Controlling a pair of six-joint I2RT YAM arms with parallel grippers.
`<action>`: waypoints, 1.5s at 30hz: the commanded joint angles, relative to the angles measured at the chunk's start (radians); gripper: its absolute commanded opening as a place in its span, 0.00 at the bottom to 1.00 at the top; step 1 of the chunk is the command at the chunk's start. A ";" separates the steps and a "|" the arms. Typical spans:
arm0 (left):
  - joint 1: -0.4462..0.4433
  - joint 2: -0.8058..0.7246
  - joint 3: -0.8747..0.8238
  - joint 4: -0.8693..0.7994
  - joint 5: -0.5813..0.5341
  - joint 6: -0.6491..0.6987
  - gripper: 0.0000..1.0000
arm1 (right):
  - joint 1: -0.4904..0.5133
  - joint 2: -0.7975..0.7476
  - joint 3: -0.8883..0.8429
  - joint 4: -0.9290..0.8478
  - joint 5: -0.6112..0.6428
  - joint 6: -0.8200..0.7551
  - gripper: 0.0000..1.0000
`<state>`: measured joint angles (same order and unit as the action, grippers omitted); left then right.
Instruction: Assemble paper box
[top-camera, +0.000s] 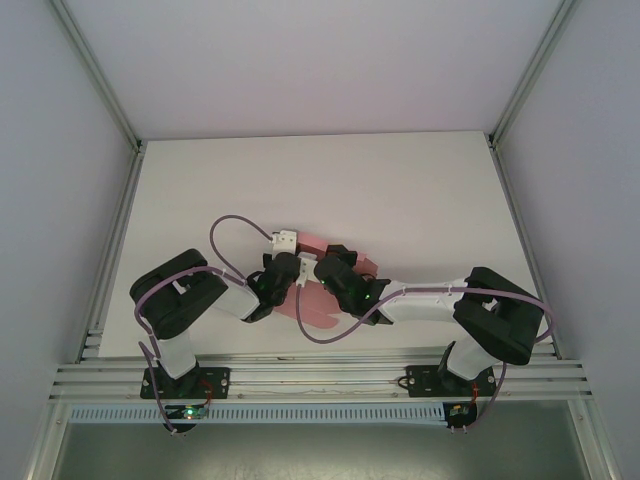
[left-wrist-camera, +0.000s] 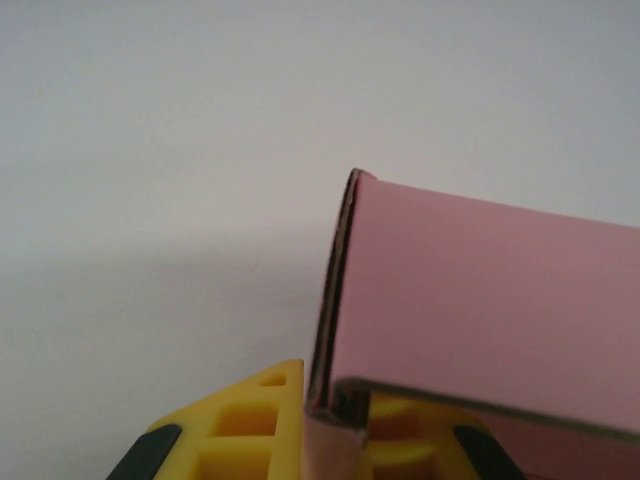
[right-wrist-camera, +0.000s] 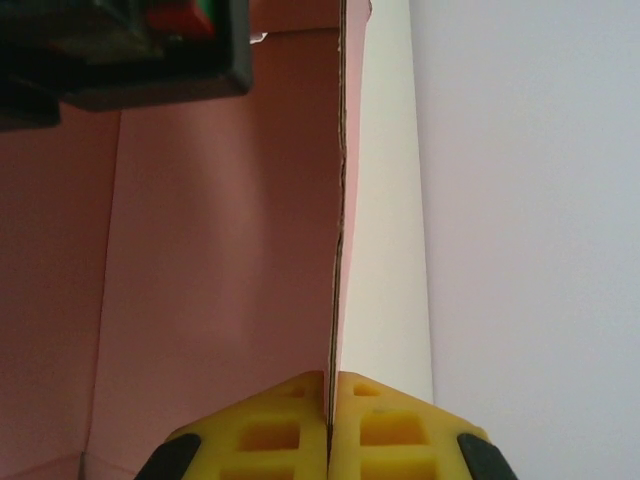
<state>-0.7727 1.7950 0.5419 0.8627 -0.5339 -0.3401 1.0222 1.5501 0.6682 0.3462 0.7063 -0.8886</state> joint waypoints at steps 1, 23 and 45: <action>0.079 0.021 -0.013 -0.203 -0.302 -0.086 0.00 | 0.017 0.013 -0.025 -0.146 -0.023 0.009 0.00; 0.063 -0.256 -0.103 -0.079 0.086 -0.028 0.00 | -0.042 -0.453 -0.027 -0.096 -0.249 0.296 0.98; 0.061 -0.493 -0.107 -0.323 0.121 -0.089 0.00 | -0.387 -0.445 0.155 -0.407 -0.521 0.829 0.98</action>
<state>-0.7120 1.3163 0.4305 0.5819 -0.3931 -0.4034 0.6357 1.1103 0.8345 -0.0460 0.2810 -0.0895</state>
